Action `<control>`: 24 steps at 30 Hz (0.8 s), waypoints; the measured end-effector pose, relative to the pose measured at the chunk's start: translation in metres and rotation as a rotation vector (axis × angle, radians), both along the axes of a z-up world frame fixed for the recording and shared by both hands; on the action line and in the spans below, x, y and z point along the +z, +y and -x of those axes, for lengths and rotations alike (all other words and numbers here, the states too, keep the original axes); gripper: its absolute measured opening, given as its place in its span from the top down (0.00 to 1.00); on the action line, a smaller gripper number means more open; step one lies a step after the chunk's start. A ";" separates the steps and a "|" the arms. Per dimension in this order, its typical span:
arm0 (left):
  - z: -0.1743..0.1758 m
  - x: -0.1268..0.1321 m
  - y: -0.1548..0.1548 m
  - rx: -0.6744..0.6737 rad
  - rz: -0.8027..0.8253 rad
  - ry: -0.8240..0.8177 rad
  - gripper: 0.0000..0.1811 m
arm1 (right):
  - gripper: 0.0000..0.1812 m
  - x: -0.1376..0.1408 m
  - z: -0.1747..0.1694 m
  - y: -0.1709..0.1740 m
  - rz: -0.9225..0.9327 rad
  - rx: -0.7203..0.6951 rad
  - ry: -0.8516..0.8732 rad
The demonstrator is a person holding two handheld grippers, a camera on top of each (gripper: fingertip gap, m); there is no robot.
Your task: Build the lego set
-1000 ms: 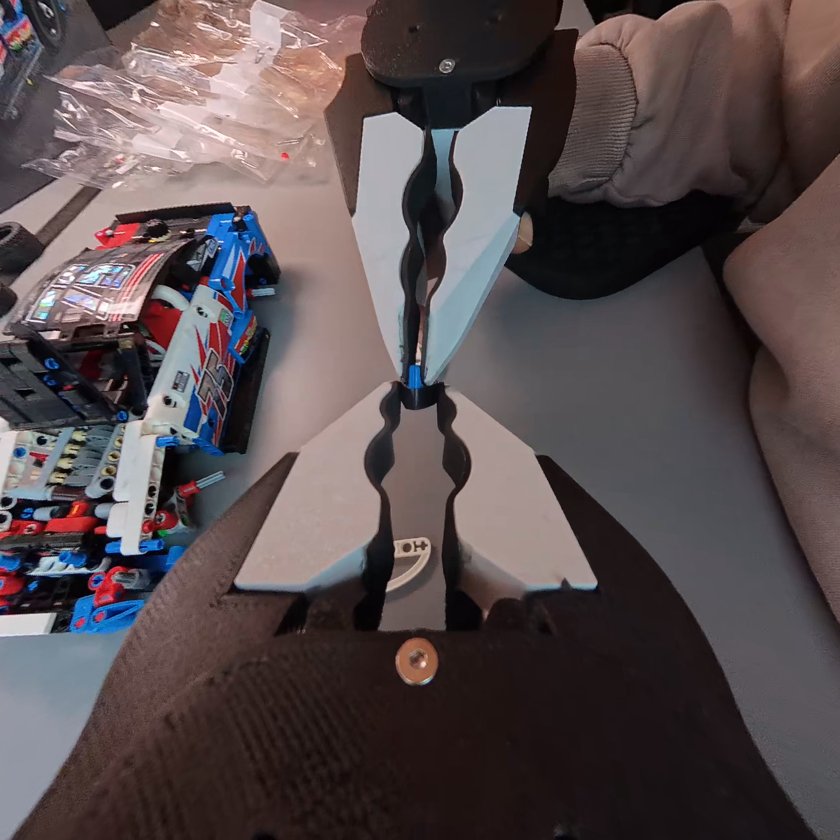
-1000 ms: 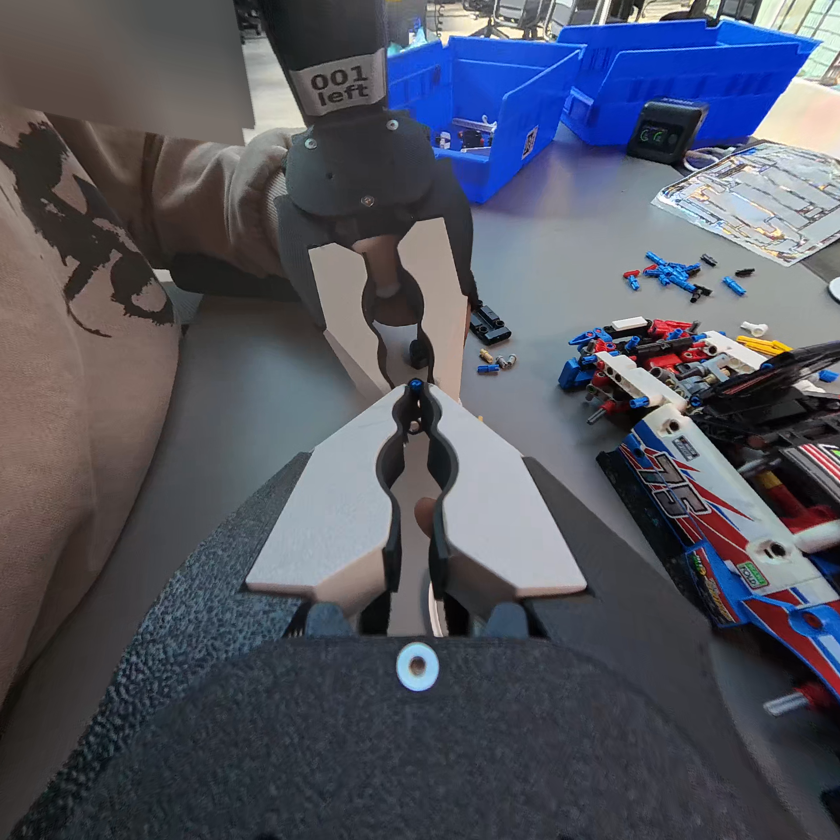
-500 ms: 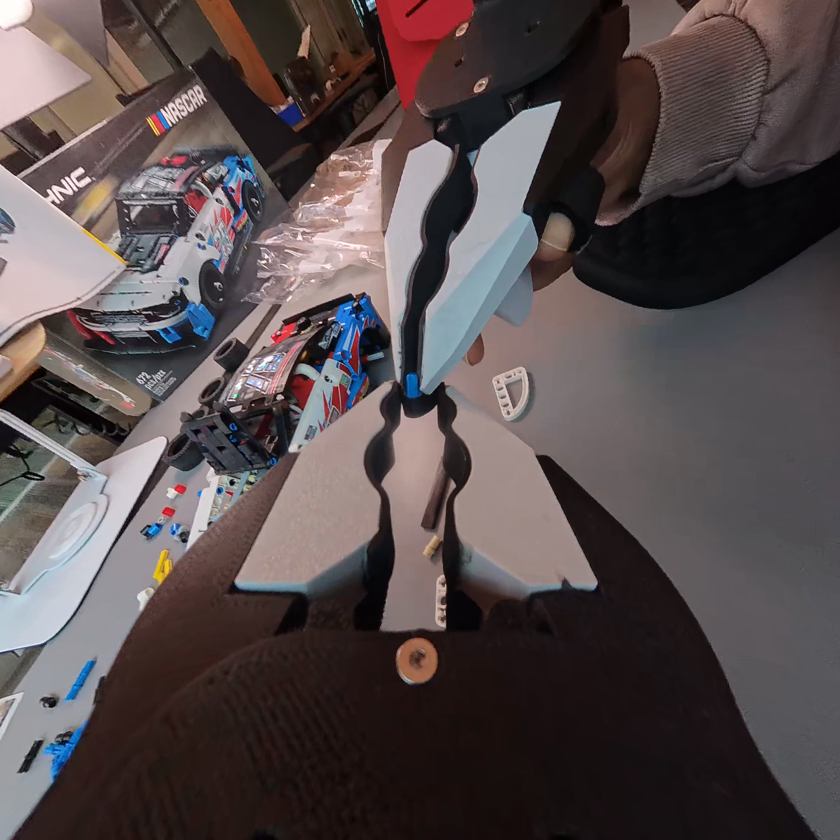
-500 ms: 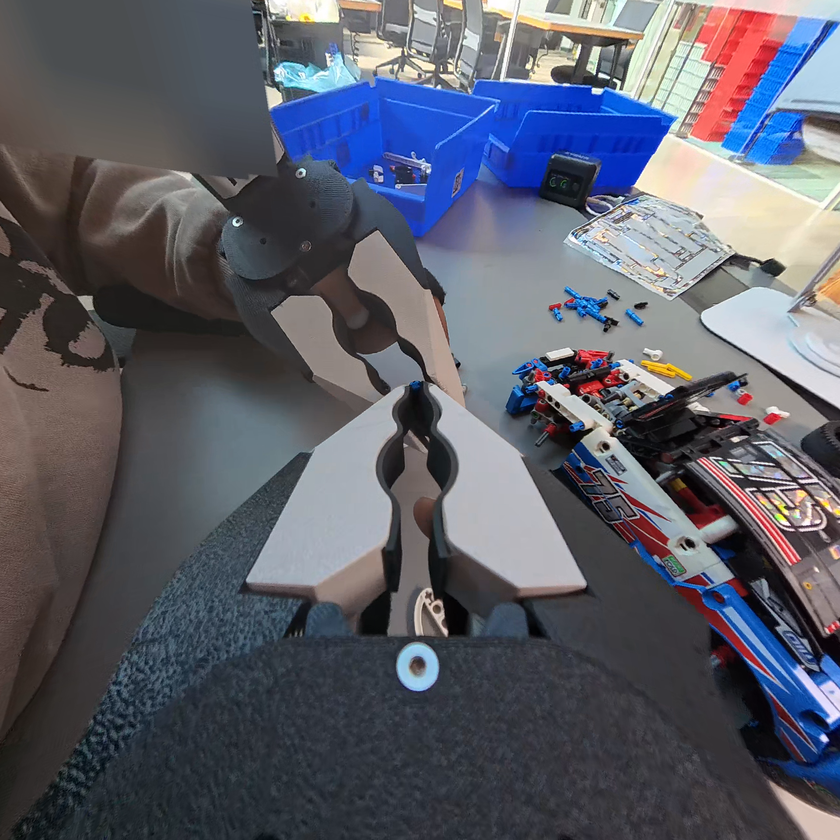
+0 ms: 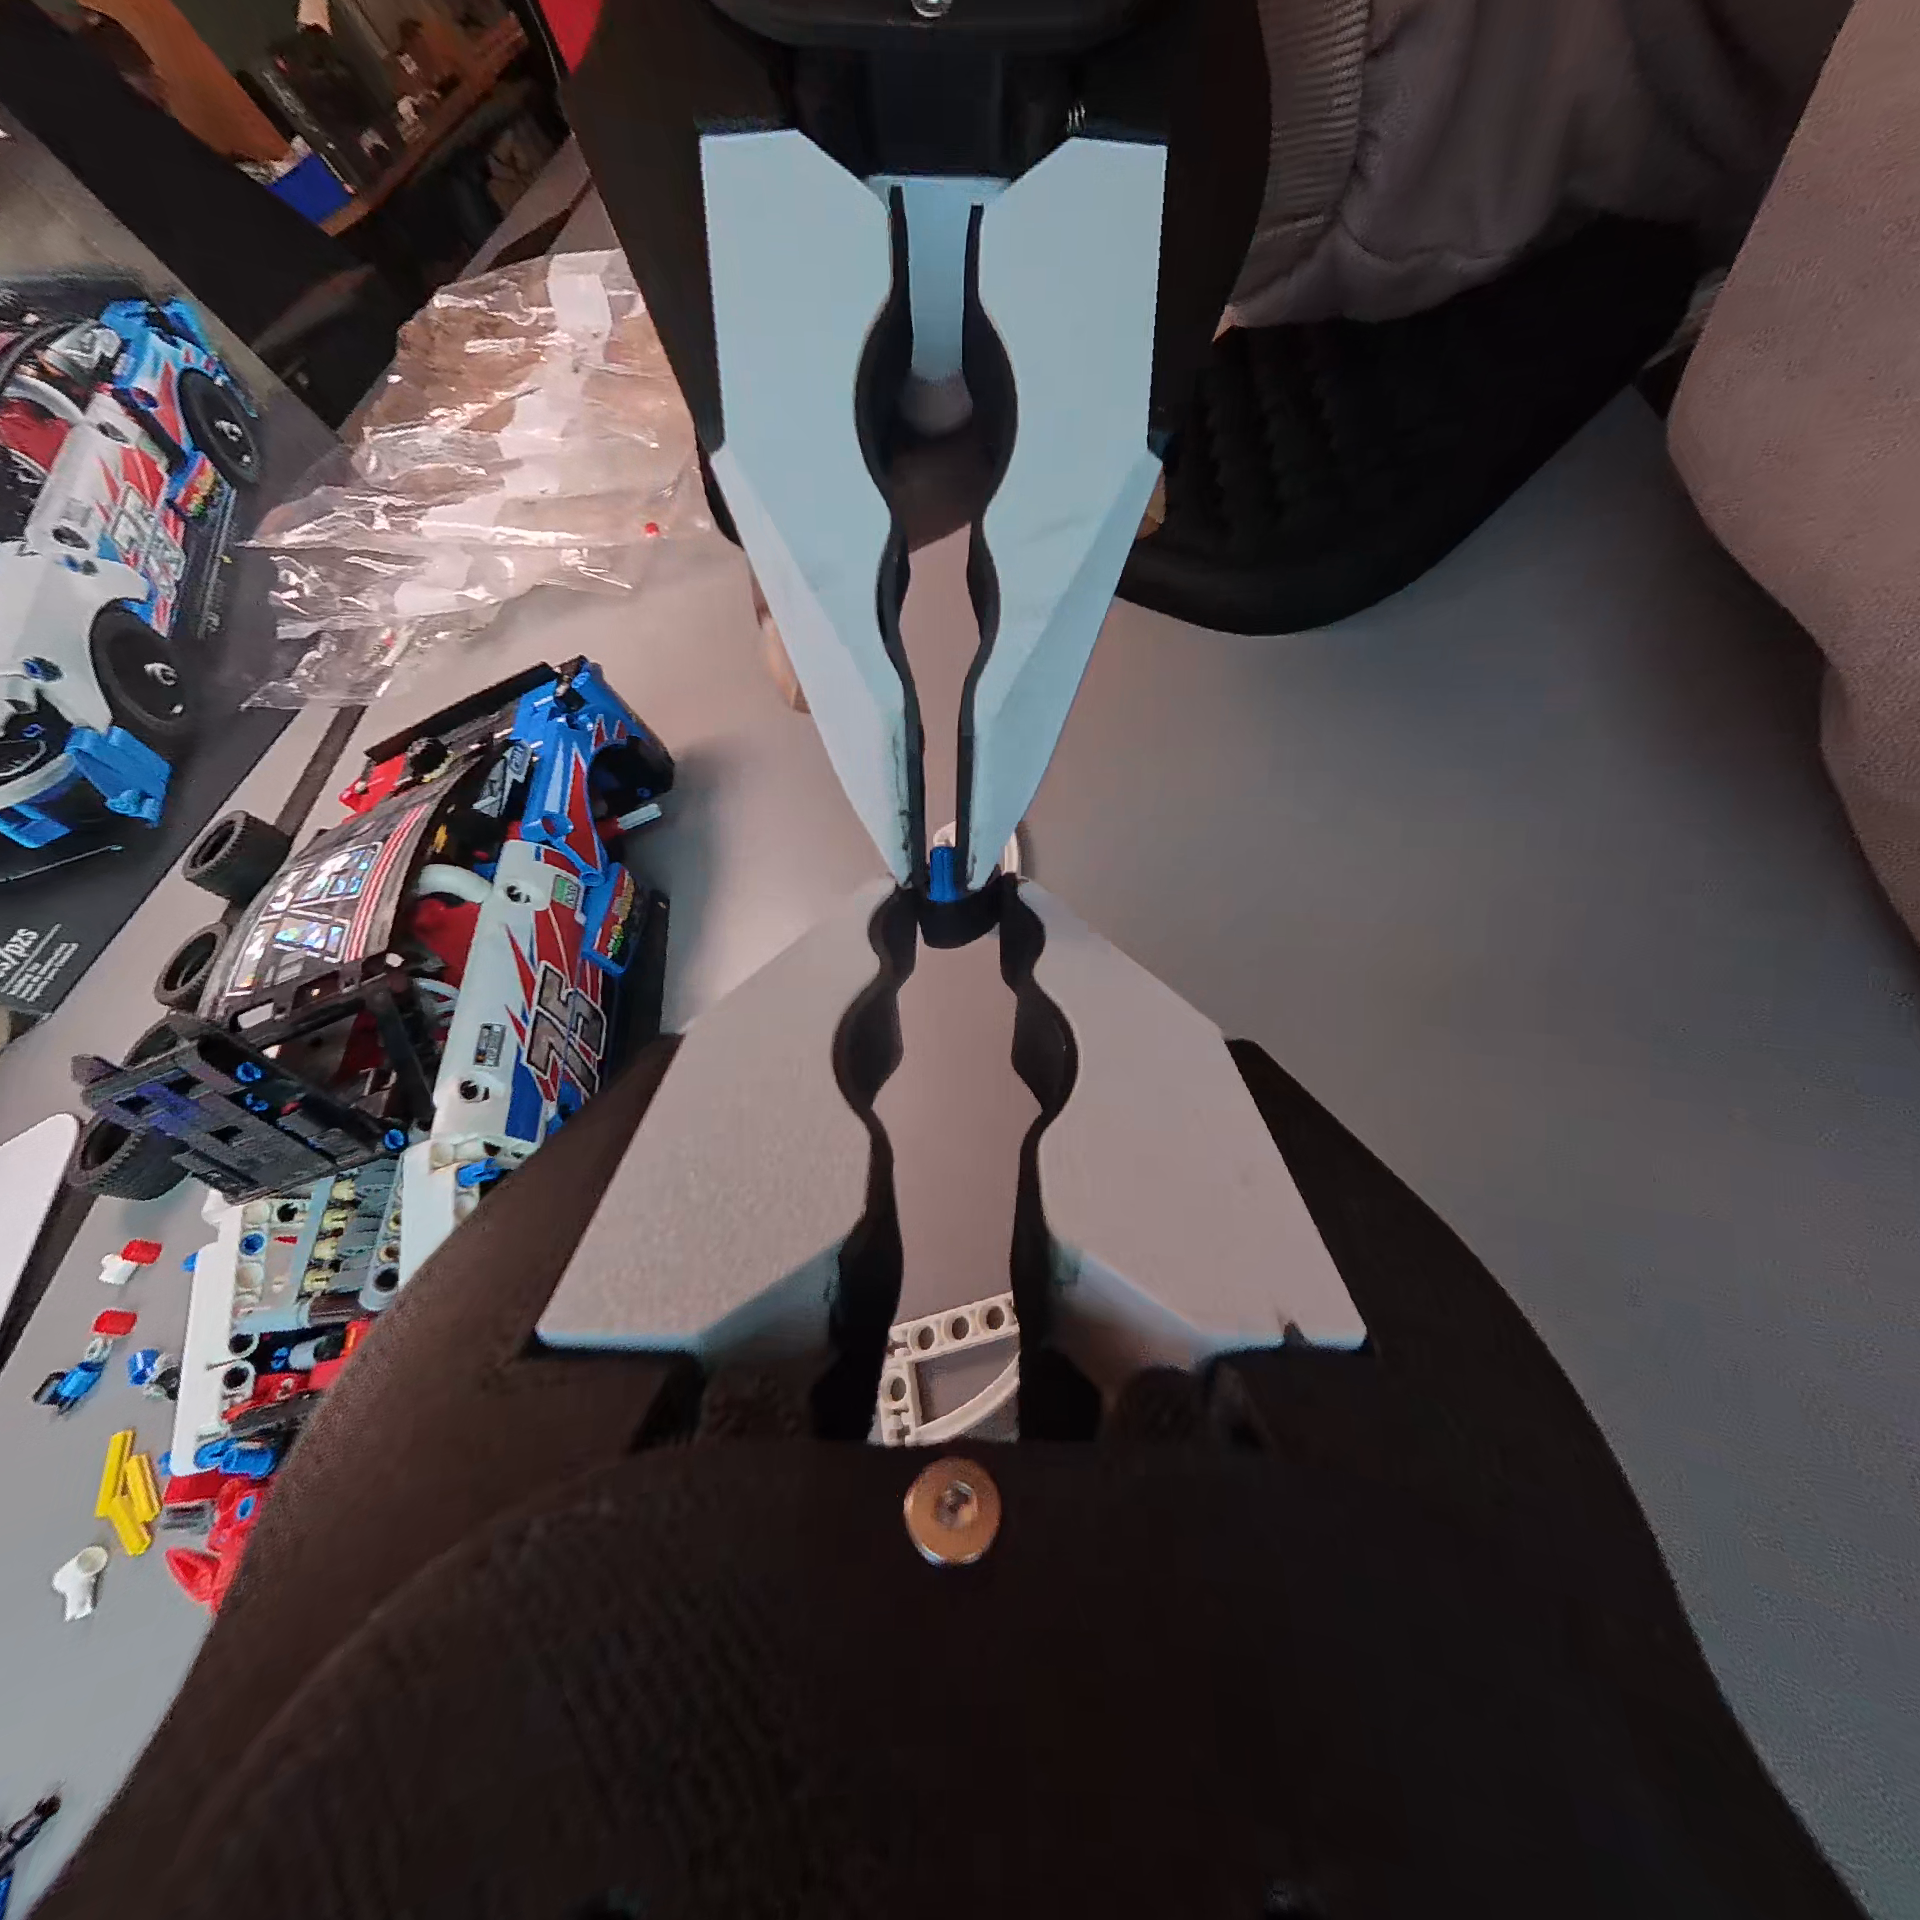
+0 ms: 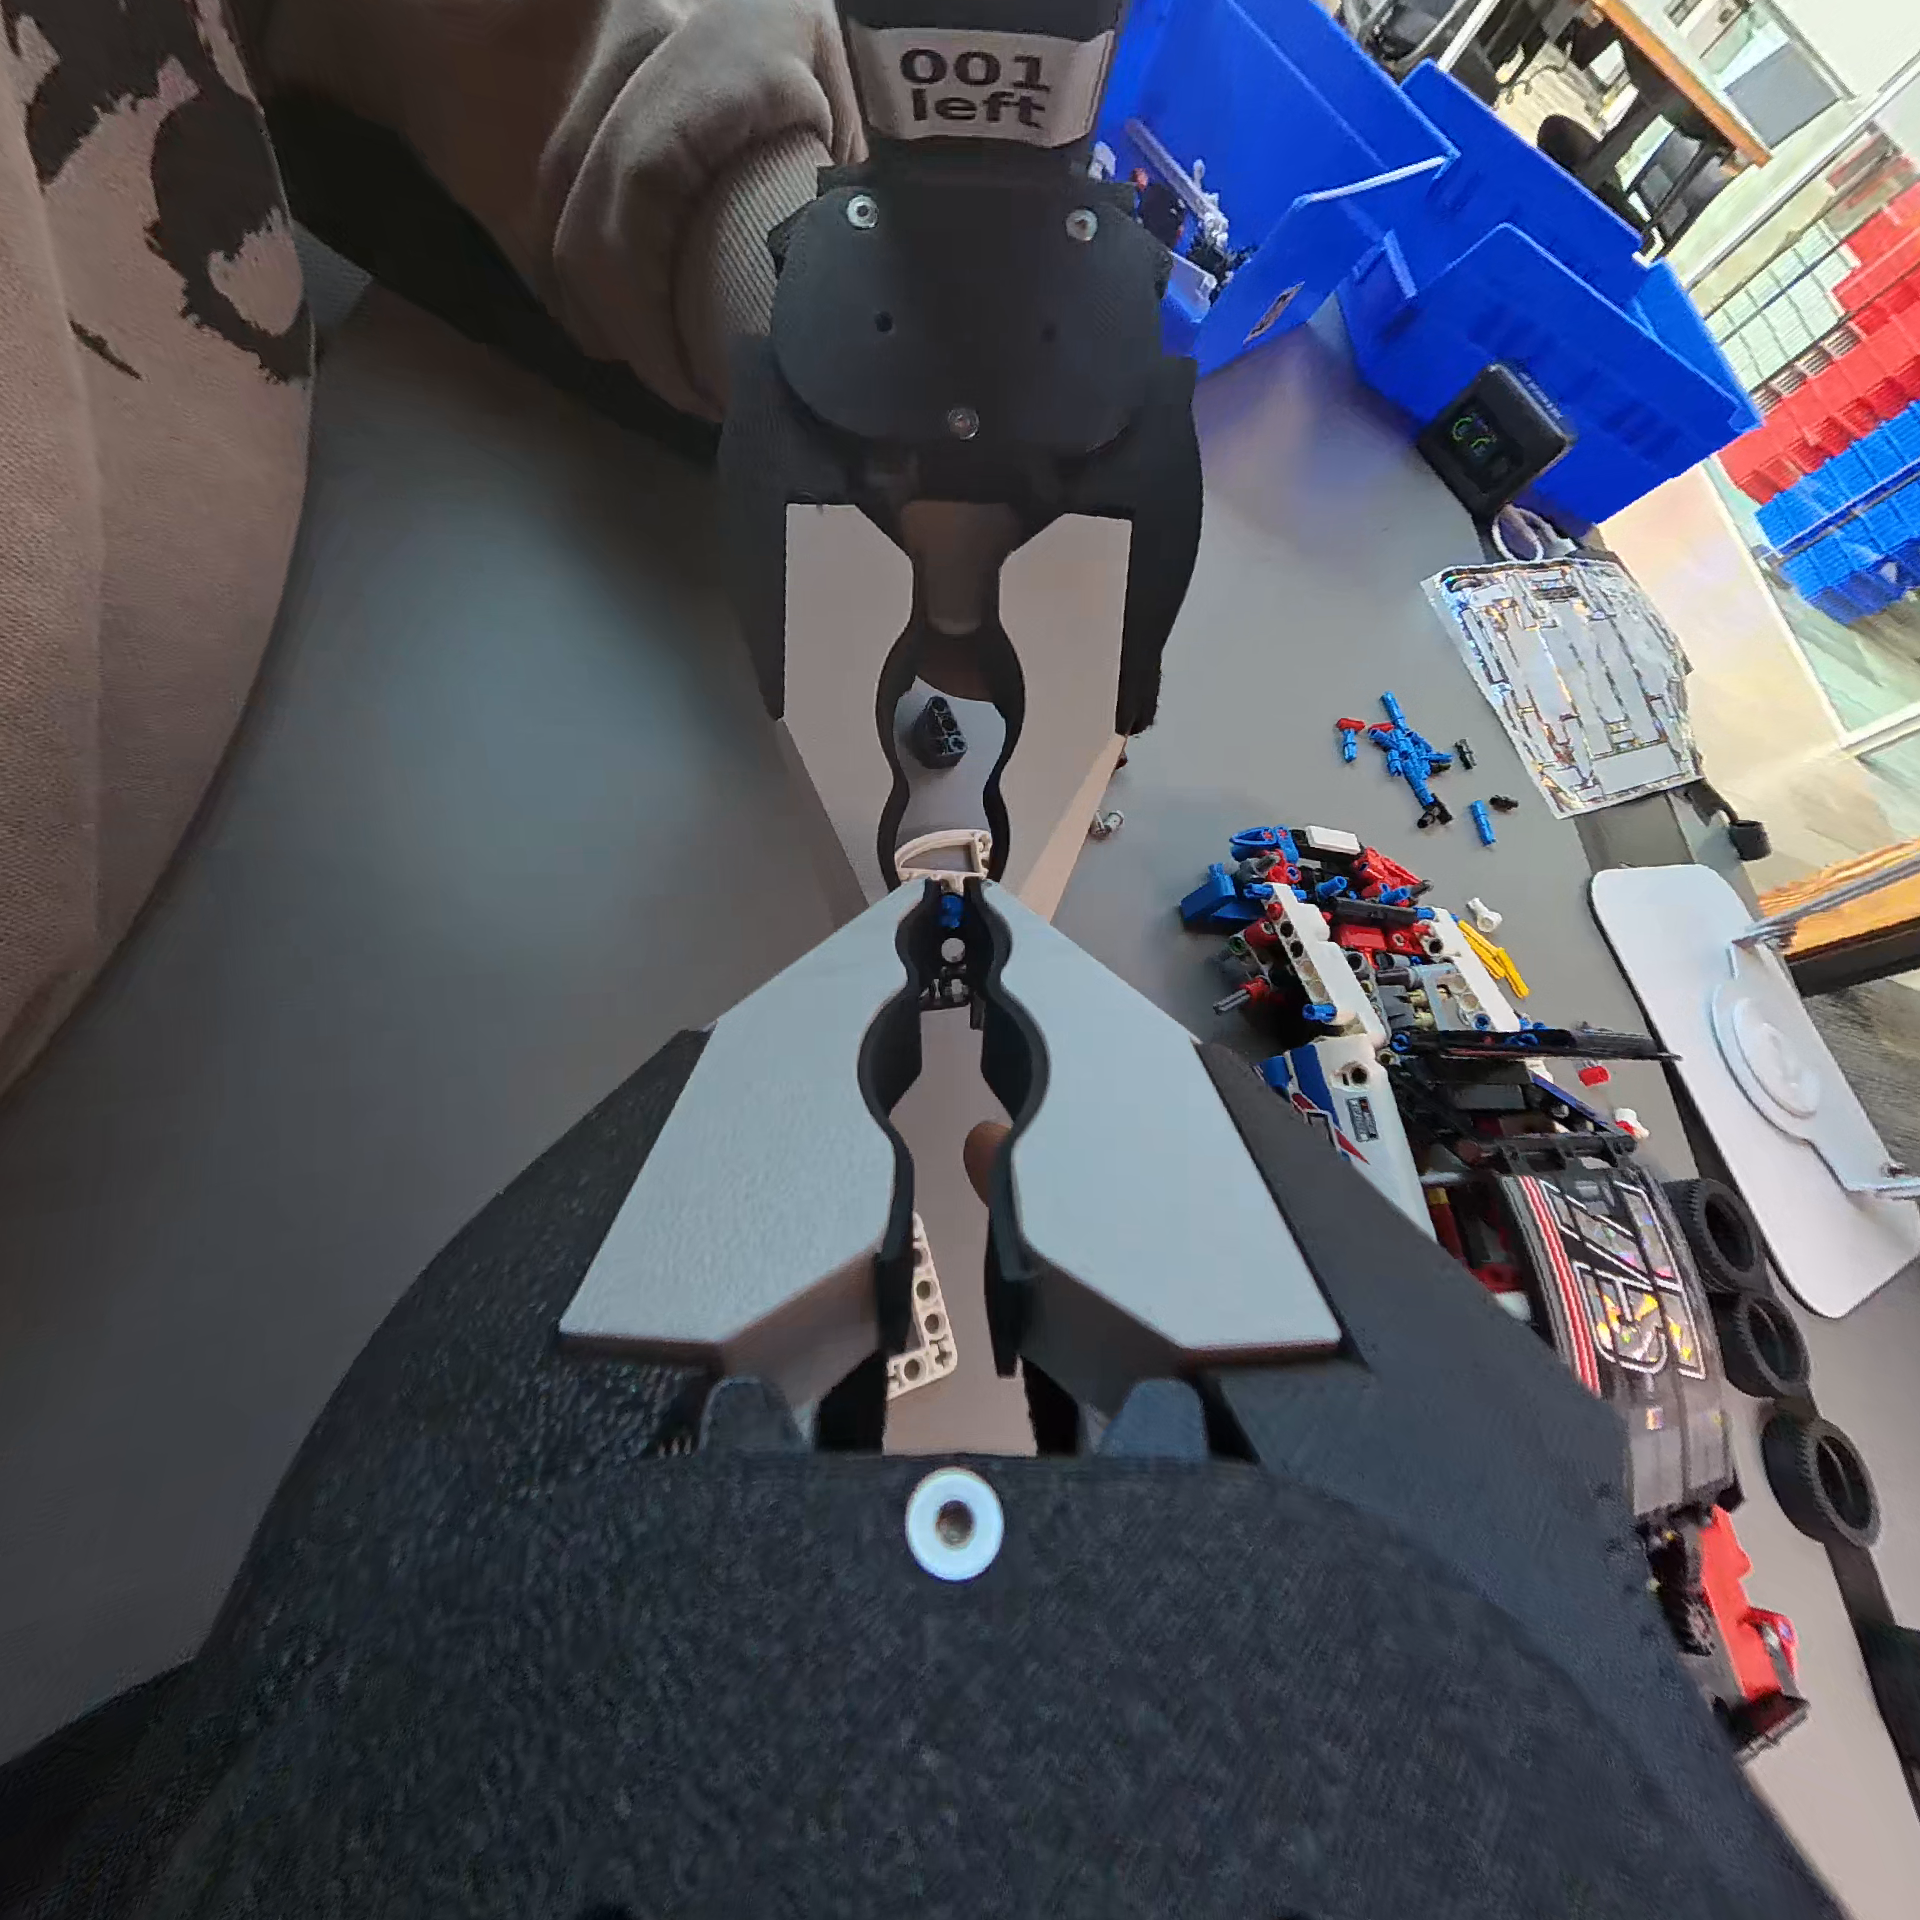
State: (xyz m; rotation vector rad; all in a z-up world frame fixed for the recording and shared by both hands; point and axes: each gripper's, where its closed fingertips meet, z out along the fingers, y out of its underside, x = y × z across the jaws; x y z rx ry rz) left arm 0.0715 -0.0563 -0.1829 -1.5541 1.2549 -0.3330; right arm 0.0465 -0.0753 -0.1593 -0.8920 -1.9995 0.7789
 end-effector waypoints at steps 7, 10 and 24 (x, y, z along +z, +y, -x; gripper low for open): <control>-0.006 -0.010 -0.008 -0.054 0.077 0.009 0.93 | 0.99 -0.009 -0.007 -0.005 -0.023 0.046 -0.043; -0.008 -0.011 -0.011 -0.075 0.103 0.003 0.93 | 0.98 -0.010 -0.008 -0.007 -0.015 0.063 -0.048; -0.011 -0.016 -0.018 -0.107 0.149 -0.001 0.93 | 0.99 -0.016 -0.012 -0.011 0.003 0.092 -0.089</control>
